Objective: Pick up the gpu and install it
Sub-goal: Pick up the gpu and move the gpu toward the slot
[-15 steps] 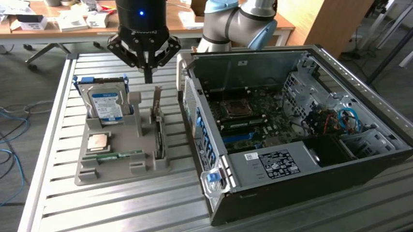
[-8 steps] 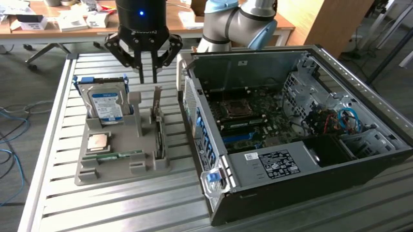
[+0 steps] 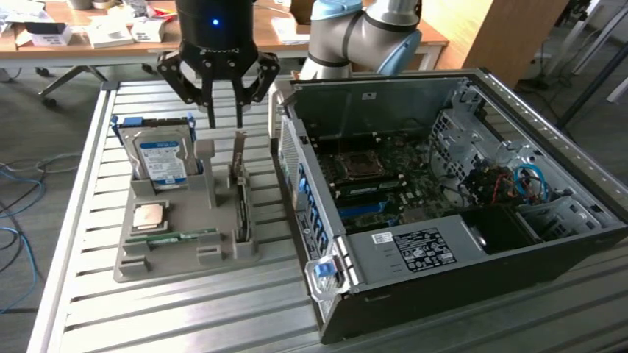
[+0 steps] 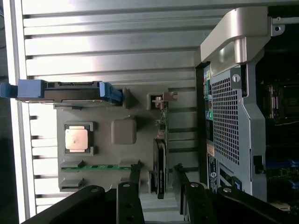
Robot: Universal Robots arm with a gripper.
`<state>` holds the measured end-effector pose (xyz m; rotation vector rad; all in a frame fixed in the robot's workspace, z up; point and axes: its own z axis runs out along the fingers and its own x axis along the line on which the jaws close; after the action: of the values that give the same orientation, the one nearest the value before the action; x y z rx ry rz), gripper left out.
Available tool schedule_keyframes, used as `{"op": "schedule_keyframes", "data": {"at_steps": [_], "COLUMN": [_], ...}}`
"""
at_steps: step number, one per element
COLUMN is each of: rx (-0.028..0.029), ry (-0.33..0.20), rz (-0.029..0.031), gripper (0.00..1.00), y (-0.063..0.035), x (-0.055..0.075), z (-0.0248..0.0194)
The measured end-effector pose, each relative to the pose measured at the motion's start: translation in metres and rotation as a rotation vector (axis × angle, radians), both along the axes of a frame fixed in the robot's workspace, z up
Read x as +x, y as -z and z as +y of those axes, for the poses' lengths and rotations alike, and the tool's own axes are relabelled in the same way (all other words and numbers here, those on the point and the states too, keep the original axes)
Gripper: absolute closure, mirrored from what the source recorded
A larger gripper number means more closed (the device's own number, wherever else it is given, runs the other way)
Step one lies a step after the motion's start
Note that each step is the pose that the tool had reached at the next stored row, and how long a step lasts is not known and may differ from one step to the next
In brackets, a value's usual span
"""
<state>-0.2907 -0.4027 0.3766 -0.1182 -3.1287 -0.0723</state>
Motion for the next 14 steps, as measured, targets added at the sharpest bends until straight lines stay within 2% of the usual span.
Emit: {"op": "schedule_keyframes", "data": {"at_steps": [7,9,14], "rx": [0.0101,0.0107,0.0109], "ry": [0.000,0.000,0.000], "rz": [-0.0001,0.0000,-0.0001], "gripper": [0.59,0.59,0.59], "y": [0.0001,0.0000,0.0032], "x": [0.000,0.000,0.000], "z": [-0.0164,-0.0178,-0.0178]}}
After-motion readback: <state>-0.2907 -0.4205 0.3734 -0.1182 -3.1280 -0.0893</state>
